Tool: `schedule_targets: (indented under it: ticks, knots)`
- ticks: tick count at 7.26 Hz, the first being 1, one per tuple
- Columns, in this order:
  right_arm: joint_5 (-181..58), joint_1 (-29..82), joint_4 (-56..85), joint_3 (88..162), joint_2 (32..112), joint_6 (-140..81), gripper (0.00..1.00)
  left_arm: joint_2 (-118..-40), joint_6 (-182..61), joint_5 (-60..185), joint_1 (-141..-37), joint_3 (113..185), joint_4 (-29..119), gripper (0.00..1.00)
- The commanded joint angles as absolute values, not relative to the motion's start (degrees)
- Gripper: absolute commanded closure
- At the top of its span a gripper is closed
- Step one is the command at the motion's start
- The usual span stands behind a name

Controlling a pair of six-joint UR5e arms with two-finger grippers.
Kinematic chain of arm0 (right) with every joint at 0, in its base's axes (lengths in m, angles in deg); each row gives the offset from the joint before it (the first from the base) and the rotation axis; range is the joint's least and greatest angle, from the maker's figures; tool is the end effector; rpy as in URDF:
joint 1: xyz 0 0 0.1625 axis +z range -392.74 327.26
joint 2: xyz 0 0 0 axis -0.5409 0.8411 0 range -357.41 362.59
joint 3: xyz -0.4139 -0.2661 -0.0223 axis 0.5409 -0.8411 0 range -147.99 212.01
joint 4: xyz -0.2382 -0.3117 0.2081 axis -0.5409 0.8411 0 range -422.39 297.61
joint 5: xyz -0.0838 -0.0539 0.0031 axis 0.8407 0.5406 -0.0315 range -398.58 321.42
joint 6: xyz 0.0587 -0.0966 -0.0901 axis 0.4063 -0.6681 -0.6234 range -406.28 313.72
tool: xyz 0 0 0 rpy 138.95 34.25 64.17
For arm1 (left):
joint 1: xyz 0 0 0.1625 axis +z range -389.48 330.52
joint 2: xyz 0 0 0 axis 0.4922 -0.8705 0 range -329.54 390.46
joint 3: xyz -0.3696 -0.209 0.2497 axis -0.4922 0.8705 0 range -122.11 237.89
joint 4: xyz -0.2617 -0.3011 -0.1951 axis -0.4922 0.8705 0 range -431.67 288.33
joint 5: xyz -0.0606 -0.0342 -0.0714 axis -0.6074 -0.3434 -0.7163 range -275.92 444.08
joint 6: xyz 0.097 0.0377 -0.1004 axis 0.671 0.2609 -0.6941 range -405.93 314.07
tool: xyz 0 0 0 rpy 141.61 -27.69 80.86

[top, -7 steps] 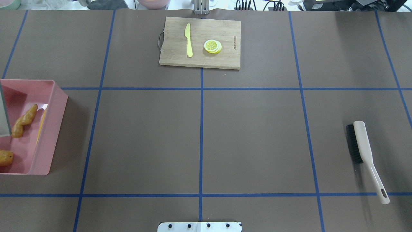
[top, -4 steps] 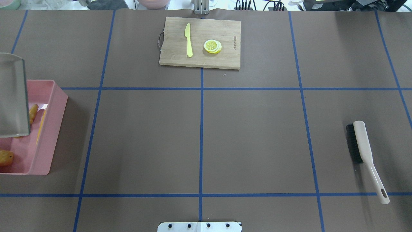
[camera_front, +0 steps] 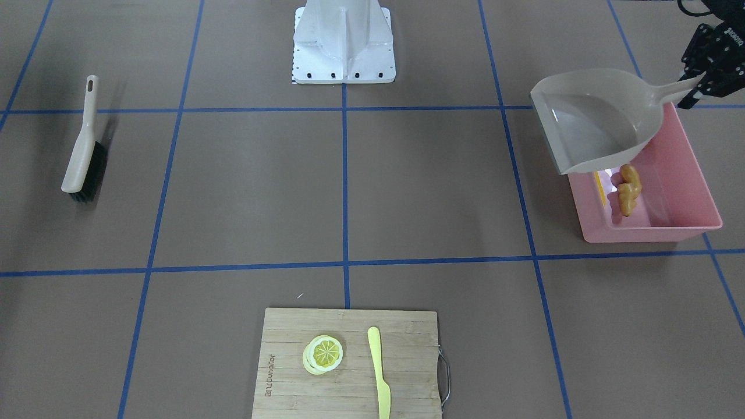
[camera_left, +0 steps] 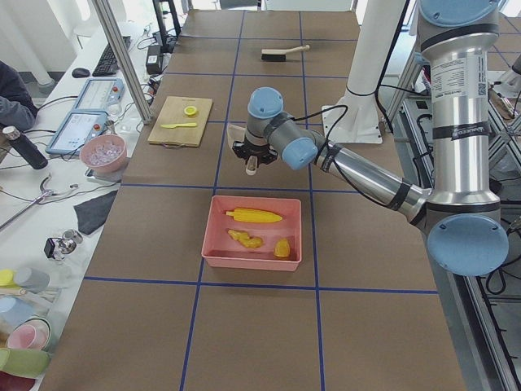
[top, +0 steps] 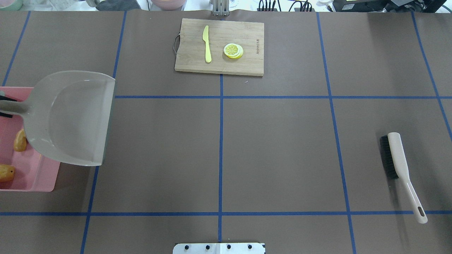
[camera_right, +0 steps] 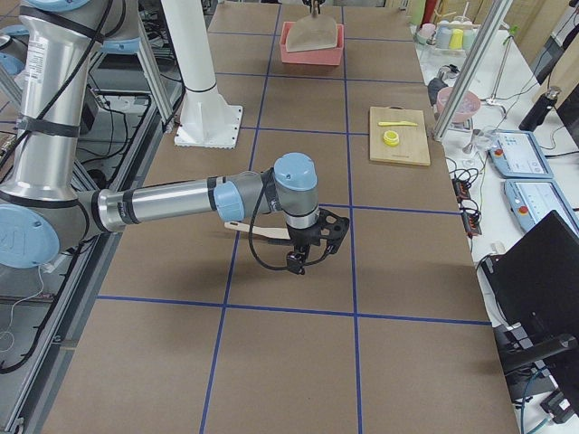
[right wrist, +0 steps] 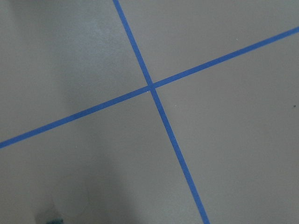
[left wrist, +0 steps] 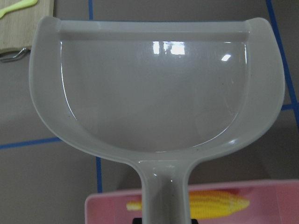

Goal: Sweep and dump trash into bin
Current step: 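Swing the empty dustpan away from the bin toward the table center with the left gripper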

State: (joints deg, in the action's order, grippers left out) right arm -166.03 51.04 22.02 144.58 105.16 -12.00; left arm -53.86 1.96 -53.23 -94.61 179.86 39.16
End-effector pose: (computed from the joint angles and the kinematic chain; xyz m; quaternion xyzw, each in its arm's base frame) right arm -0.0022 -0.4392 0.6534 0.0105 -0.3429 0.1852 0.9209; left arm 0.1735 -0.4384 0.4586 0.4322 0.2873 0.6272 0.5808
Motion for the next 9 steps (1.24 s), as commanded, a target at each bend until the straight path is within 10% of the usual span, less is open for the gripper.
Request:
schedule_targets:
  ticks: [1,9]
  knots:
    - [-166.4,52.2,24.3,144.3,105.5,-20.7,0.00,-57.1,-8.2,-53.1,-87.3,177.0,42.5,0.76]
    - [-170.9,52.2,26.5,141.2,106.9,-40.6,0.00,-77.0,-12.3,-44.4,-71.8,158.8,41.9,0.76]
